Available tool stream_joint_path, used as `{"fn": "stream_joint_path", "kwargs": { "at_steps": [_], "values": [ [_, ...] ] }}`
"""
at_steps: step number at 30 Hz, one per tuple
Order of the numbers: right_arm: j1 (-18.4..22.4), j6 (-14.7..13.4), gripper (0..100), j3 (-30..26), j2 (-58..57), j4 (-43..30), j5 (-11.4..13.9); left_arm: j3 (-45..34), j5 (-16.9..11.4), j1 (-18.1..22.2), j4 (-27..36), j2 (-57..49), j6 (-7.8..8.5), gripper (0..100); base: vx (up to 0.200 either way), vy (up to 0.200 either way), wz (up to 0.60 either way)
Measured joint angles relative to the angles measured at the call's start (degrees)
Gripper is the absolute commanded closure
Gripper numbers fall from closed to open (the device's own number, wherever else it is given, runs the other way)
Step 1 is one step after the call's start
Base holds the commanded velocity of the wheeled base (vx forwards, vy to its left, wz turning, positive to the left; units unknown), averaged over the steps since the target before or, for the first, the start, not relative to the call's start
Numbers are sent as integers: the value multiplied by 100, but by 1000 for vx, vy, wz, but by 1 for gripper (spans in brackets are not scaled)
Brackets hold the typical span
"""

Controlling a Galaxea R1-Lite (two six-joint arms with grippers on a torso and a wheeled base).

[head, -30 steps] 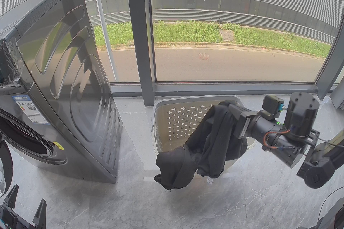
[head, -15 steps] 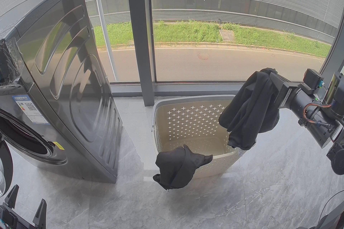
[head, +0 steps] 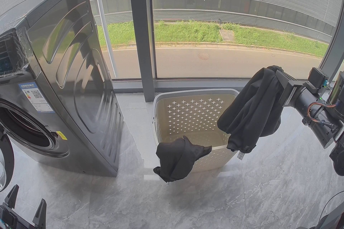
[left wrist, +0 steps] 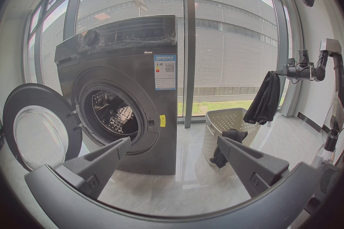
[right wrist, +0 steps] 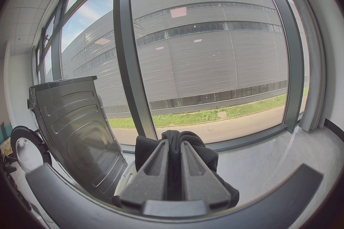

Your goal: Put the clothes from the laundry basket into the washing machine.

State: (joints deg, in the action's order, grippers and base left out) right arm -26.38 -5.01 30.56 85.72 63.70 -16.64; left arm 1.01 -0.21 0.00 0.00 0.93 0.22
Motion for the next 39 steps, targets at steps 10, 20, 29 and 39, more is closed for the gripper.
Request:
{"fn": "stream_joint_path", "kwargs": {
  "at_steps": [10,20,29,39],
  "values": [
    [-24,-29,100,-59,-12,10,41,0,7,0,0,0,-71,0,0,200,0],
    [-55,-34,100,-74,-12,13,101,0,11,0,0,0,-79,0,0,200,0],
    [-107,-35,100,-77,-12,18,102,0,7,0,0,0,-76,0,0,200,0],
    [-222,-45,100,-105,7,18,107,0,5,0,0,0,-88,0,0,200,0]
  ]
}}
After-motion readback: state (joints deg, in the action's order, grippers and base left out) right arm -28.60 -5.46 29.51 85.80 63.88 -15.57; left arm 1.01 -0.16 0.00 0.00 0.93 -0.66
